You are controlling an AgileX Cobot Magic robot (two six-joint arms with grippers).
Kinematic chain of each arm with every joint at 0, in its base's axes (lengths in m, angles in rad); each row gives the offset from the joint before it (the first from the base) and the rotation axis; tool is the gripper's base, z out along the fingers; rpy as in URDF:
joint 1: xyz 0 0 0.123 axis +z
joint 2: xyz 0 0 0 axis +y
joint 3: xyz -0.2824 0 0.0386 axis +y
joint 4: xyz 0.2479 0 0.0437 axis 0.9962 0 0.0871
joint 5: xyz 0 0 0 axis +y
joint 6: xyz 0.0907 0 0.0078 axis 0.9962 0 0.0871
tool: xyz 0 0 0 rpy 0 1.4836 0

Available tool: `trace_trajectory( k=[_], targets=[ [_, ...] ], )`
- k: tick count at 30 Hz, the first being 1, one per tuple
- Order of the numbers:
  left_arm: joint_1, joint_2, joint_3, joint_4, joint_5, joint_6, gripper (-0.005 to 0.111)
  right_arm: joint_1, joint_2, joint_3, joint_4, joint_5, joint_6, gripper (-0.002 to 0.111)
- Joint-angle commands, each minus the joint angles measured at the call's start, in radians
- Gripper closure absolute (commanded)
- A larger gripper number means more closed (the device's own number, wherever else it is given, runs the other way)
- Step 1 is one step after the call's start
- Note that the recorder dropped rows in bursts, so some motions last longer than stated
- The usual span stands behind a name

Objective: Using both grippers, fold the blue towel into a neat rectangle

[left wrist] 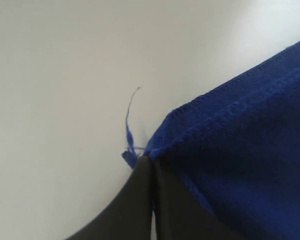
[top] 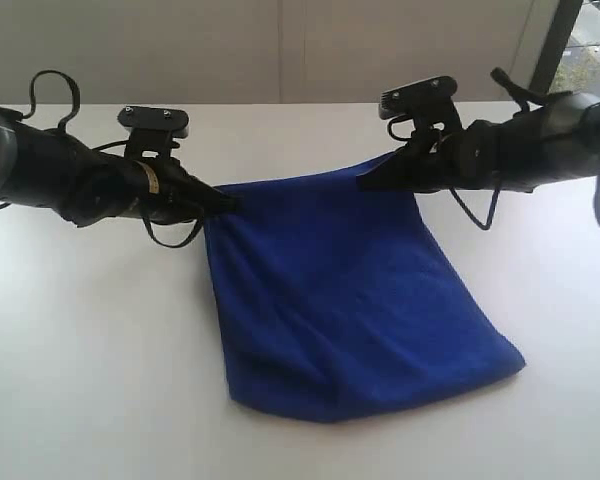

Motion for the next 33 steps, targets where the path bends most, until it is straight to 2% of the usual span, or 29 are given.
trace_trajectory(
  k=[1,10,12,16,19,21,23,28,30,33],
  targets=[
    [0.003,0.044,-0.043,0.007,0.002,-0.009,0.107,0.0,0.034,-0.011,-0.004,-0.06,-0.01,0.108],
    [0.003,0.097,-0.084,0.007,0.039,-0.007,0.106,0.0,0.072,-0.013,-0.006,-0.119,-0.01,0.107],
    [0.003,0.106,-0.091,0.007,0.059,-0.007,0.095,0.0,0.076,-0.017,-0.006,-0.121,-0.01,0.101],
    [0.003,0.109,-0.093,0.007,0.039,0.003,0.063,0.0,0.081,-0.026,-0.006,-0.121,-0.01,0.085],
    [0.003,0.105,-0.093,0.007,0.013,0.003,0.047,0.0,0.077,-0.026,-0.006,-0.117,-0.01,0.073],
    [0.003,0.088,-0.099,0.007,0.02,0.003,0.042,0.0,0.054,-0.026,-0.006,-0.098,-0.01,0.067],
    [0.003,0.055,-0.108,0.007,0.049,0.003,0.039,0.0,0.012,-0.026,-0.006,-0.052,-0.01,0.065],
    [0.003,-0.057,-0.117,0.007,0.185,0.019,0.04,0.0,-0.111,-0.026,-0.006,0.138,-0.012,0.067],
    [0.003,-0.099,-0.117,0.007,0.296,0.021,0.042,0.0,-0.16,-0.026,-0.006,0.231,-0.012,0.074],
    [0.002,-0.14,-0.115,-0.001,0.443,0.021,0.057,0.0,-0.207,-0.026,-0.006,0.308,-0.014,0.087]
  ],
)
